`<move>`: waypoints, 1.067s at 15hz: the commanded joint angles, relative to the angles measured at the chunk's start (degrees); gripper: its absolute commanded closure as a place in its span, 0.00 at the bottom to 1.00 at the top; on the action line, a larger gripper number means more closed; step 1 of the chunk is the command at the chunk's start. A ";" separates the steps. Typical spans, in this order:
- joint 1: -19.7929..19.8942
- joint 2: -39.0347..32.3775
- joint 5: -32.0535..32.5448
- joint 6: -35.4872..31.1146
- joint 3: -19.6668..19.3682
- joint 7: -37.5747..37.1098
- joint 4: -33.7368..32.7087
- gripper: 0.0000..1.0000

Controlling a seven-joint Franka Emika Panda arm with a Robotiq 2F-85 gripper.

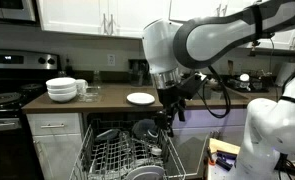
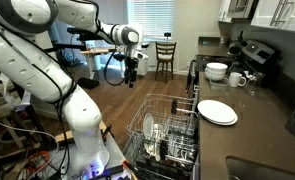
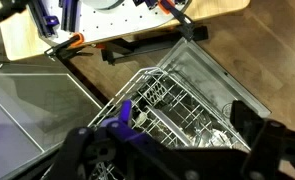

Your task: Pick up the white plate from the dishwasher and position it among the white plates on the counter

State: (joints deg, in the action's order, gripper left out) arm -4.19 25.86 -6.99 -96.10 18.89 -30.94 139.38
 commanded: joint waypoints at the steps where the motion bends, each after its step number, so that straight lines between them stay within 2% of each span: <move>1: -1.06 -0.17 0.37 0.09 -0.97 -0.37 -0.09 0.00; 7: -1.06 -0.17 0.37 0.09 -0.97 -0.37 -0.09 0.00; 11: -0.26 -4.37 5.84 -2.23 -0.97 1.66 -1.43 0.00; 16: -0.86 -12.34 13.48 -11.93 -2.45 7.91 -2.34 0.00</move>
State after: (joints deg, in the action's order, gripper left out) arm -4.24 19.55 3.21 -103.29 17.91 -27.31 139.13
